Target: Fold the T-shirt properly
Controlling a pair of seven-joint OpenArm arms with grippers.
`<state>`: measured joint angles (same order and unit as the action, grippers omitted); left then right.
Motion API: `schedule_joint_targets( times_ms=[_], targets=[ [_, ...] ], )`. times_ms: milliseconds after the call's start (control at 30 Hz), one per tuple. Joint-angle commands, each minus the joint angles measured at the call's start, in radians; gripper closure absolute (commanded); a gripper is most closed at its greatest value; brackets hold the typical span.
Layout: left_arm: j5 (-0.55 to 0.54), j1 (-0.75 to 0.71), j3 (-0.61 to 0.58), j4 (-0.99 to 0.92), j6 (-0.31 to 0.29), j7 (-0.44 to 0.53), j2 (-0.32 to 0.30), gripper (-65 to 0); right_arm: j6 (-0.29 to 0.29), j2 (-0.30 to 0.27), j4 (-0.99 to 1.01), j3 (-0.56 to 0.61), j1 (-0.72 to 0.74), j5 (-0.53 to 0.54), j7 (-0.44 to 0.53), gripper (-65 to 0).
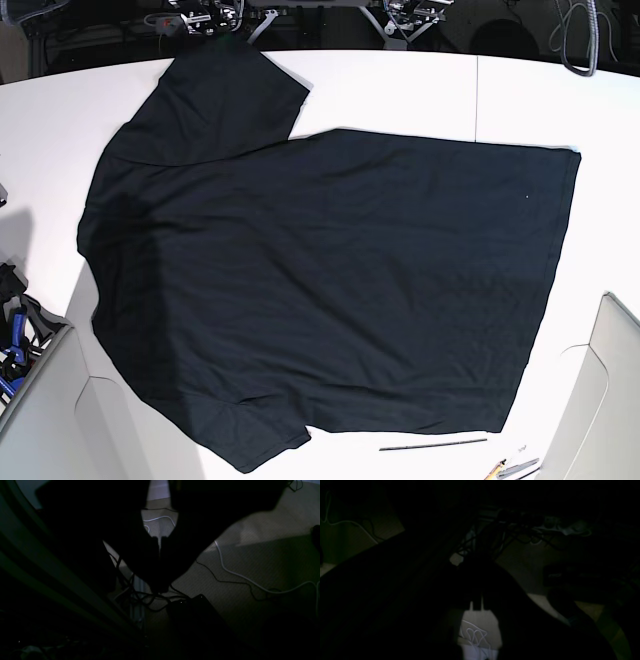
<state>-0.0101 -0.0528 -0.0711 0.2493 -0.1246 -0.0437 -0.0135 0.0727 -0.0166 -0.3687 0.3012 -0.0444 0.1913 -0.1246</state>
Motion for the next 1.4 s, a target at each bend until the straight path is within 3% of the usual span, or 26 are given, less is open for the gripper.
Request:
schedule_joint_targets(
  times_ms=[0,267,500,867,1033,1233,1367],
  targets=[
    [0.003,-0.003,-0.001,0.007,-0.004,0.011,0.002,0.0,0.01,-0.003,-0.008,-0.003,0.002,0.006,0.001,0.0],
    [0.003,-0.009,-0.001,0.008,-0.004,0.011,0.0,0.0,0.01,-0.003,-0.008,-0.003,-0.003,0.006,0.001,0.0],
    [-0.001,-0.056,-0.001,0.068,-0.004,0.029,-0.016,0.0,0.01,-0.003,-0.009,-0.003,-0.006,-0.079,0.001,0.0],
    [-0.001,-0.134,-0.001,0.158,-0.004,0.029,-0.035,0.0,0.01,-0.012,-0.076,-0.003,-0.077,-0.079,0.001,0.0],
    [-0.039,-0.19,-0.001,0.218,-0.011,0.042,-0.062,0.0,0.01,-0.054,-0.198,-0.003,-0.178,-0.079,0.002,0.0],
    [-0.109,-0.29,-0.001,0.333,-0.102,0.045,-0.136,0.0,0.009,-0.136,-0.347,-0.003,-0.296,-0.071,0.002,0.0],
    [-0.17,-0.371,0.0,0.421,-0.13,0.045,-0.196,0.0,0.005,-0.196,-0.434,-0.003,-0.365,-0.068,0.002,0.0]
  ],
)
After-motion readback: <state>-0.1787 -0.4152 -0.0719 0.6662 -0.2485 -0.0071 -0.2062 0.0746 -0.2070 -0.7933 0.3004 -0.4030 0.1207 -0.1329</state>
